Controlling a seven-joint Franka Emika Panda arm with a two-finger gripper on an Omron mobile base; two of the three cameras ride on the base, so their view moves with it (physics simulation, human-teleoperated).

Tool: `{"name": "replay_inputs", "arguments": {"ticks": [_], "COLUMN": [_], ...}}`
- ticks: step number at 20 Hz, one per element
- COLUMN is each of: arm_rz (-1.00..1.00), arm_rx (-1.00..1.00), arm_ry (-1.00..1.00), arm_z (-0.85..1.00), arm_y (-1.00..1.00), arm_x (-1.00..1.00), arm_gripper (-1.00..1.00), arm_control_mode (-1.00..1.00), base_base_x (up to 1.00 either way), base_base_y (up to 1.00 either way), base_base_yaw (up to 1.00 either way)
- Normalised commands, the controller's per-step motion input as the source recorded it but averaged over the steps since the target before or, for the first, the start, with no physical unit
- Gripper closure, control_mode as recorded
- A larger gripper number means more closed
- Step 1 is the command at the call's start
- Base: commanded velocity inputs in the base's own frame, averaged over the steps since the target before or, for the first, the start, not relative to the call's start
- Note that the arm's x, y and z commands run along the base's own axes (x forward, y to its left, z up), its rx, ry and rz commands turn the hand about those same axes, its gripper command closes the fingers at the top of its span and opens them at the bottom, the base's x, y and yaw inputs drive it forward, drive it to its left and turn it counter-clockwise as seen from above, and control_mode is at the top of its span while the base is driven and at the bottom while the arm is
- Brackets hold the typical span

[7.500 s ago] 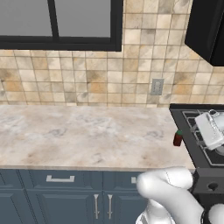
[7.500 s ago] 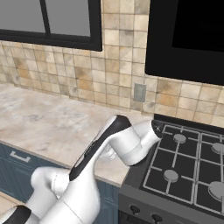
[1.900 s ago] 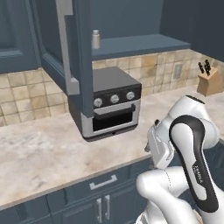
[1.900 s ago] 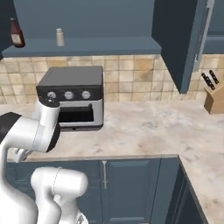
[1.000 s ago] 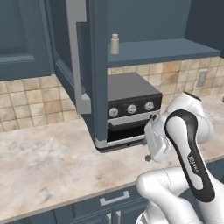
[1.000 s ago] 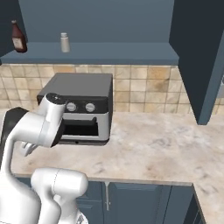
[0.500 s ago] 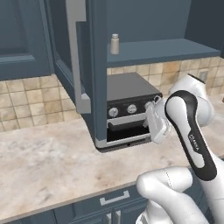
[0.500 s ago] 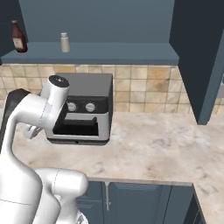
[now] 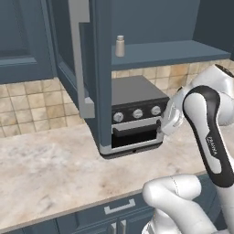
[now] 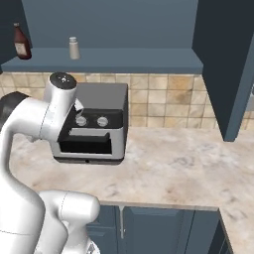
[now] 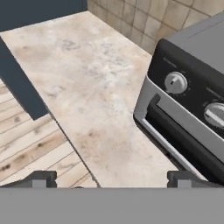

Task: Collect the paprika, ketchup, and shaker from the cabinet and place them next to the stove.

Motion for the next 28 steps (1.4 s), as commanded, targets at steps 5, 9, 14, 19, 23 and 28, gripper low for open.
{"name": "replay_inputs", "arguments": {"ticks": [5,9,14,19,23,28], "arm_rz": [-0.42,-0.29,-0.27,-0.2,-0.1,-0.06], "arm_rx": [0.15,0.08,0.07,0.08,0.1,0.11], "arm_ry": [-0.1,-0.22,-0.17,-0.15,-0.12,-0.13], "arm_z": [0.34,0.63,0.77,0.74,0.46,0.21], "arm_y": [-0.1,0.0,0.0,0.0,0.0,0.01], "arm_x": [0.06,0.07,0.19,0.31,0.35,0.2], "arm_gripper": [-1.0,-1.0,-1.0,-1.0,-1.0,-1.0], "arm_control_mode": [-1.0,-1.0,-1.0,-1.0,-1.0,-1.0], "base_base_x": [0.0,0.0,0.0,0.0,0.0,0.0], "base_base_y": [0.0,0.0,0.0,0.0,0.0,0.0], "base_base_yaw": [0.0,0.0,0.0,0.0,0.0,0.0]}}
